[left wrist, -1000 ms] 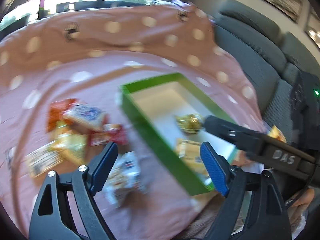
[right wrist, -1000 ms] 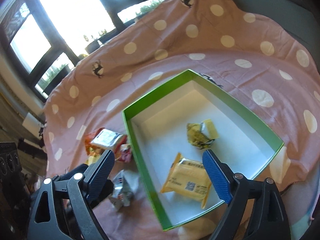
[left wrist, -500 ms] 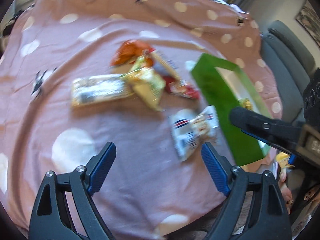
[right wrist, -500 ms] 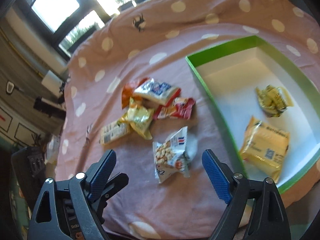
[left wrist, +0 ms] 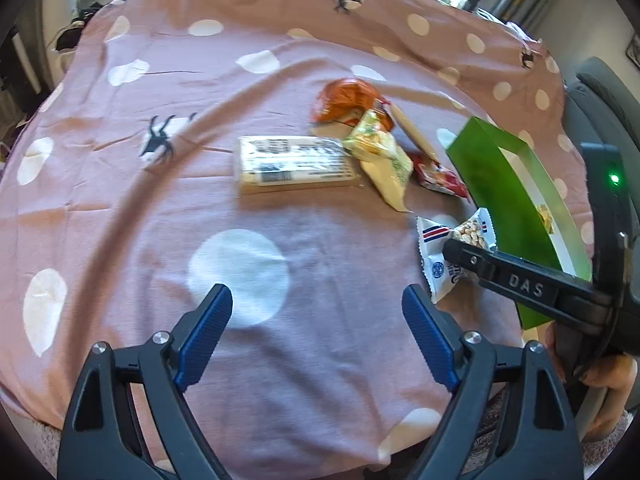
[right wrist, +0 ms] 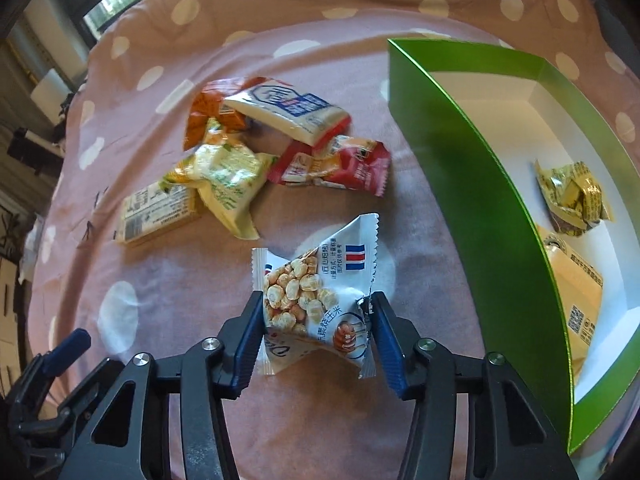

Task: Organize snacks
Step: 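Return the right gripper to the pile and grasp the white peanut bag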

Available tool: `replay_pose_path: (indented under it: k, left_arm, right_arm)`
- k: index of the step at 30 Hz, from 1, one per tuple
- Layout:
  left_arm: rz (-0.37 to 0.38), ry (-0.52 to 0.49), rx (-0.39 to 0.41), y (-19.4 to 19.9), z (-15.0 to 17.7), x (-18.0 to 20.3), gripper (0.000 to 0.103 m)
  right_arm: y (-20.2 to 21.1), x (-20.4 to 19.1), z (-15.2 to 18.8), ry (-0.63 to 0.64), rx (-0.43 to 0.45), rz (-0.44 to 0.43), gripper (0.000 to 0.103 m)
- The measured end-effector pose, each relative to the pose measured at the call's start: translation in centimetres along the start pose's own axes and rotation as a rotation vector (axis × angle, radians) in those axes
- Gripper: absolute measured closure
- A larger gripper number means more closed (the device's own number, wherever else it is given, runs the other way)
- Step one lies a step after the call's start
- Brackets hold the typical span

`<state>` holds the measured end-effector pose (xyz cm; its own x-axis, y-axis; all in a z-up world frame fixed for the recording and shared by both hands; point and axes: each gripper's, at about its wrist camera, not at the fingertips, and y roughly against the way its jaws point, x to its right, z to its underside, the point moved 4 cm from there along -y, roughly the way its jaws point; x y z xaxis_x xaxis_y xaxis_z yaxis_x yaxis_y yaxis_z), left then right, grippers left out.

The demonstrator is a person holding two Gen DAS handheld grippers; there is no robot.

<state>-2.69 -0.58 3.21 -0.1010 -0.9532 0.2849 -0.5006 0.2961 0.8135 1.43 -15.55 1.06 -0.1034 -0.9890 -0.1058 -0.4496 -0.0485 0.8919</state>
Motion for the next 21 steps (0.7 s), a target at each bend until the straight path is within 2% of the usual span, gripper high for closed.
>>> replay_pose_path:
  k: [2,5,9,11,14,16,18,21]
  left_arm:
    - [-0.014,0.015,0.011,0.4,-0.1,-0.7,0.017]
    - [-0.035,0.044,0.026,1.1,-0.2,-1.8,0.017]
    - [-0.051,0.079,0.027,1.5,-0.2,-3.2,0.017]
    - [-0.049,0.090,0.023,1.6,-0.2,-3.5,0.017]
    - [-0.051,0.079,0.019,1.6,-0.1,-3.2,0.017]
    - [-0.046,0.070,0.016,1.5,-0.2,-2.8,0.017]
    - [-0.026,0.060,0.011,1.3,-0.2,-2.2,0.017]
    - [0.017,0.051,-0.008,0.8,-0.1,-1.1,0.017]
  right_arm:
    - [0.3,-1.0,0.1,0.005,-0.003,-0.070,0.054]
    - [0.8,-2.8,0.1,0.021,-0.012,-0.229,0.054]
    - [-0.2,-4.8,0.5,0.037,-0.073,-0.332,0.054]
    - [-1.1,-5.0,0.8,0.029,-0.111,-0.310,0.054]
    - [-1.5,-4.8,1.3,0.018,-0.133,-0.294,0.046]
    - [-1.2,-4.1,1.2,0.013,-0.123,-0.229,0.035]
    - [-0.7,-3.0,1.0,0.002,-0.097,-0.181,0.033]
    - [0.2,-1.8,0.5,-0.020,-0.082,-0.171,0.033]
